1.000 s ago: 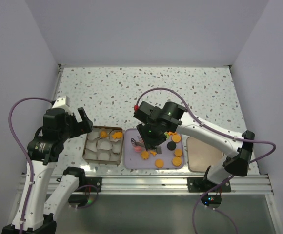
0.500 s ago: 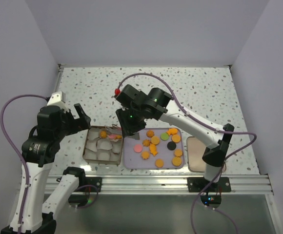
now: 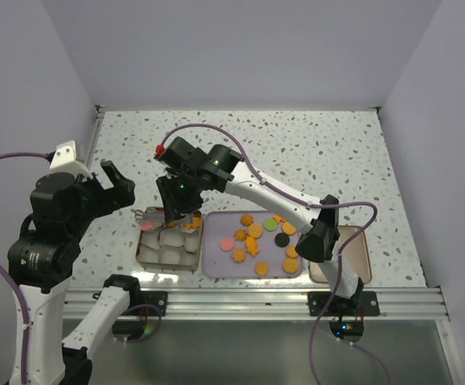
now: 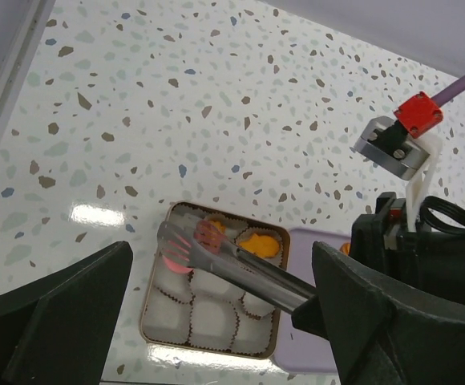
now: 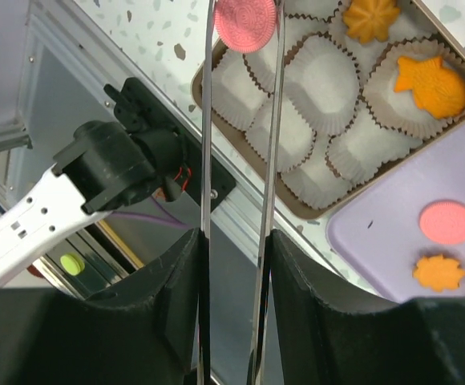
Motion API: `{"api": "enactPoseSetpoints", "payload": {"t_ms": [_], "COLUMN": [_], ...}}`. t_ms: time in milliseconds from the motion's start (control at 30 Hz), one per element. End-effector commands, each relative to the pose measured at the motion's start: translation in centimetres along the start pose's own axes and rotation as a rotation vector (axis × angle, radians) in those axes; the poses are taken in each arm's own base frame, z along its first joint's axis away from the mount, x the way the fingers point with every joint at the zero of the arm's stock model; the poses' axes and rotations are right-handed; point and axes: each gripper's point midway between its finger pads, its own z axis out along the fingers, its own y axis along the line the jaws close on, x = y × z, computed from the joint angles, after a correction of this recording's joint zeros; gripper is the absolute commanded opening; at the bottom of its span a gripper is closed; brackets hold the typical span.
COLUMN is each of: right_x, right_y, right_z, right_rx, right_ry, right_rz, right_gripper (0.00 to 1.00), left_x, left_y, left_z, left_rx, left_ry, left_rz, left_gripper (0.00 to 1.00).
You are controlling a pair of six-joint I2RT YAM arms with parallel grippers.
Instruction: Pack the cookies
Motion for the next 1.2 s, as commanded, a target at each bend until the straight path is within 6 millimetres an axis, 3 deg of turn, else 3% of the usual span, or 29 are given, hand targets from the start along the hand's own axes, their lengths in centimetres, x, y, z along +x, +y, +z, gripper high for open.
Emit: {"api": "enactPoseSetpoints", "payload": {"t_ms": [0,300,633,867,1167], "right_x": [-1.7,-4.3,-4.2,-3.9,-3.4], "right_y": [1.7,-1.0,-2.0,-2.7,-3.4], "right_z": [-0.2,1.6,3.2,3.3,1.8], "right_rx": [-0.076,-0.071,-0.081,-0.065,-0.036], "right_ry": [-0.046,-0.079,-0.044,-0.031,-0.047], "right_rz": [-0.022,0.023,0.037,0.04,0.035], "right_gripper": [0.4,0.42,0.44,0.45,0.45], "left_x": [0.1,1.3,1.0,0.7,0.6], "left_y": [0.7,1.4,1.5,1.3,1.1], "left_z": [-1.3,-1.7,-1.2,-0.5,0.5], "left_rx": [-0.026,-0.046,-0.057,-0.054,-0.053], "left_ry": [0.001,0.024,0.028,0.026,0.023], "left_rz": [0.008,0.012,0.029,0.036,0.037], "left_gripper": [1.0,1.0,1.0,1.0,1.0]}}
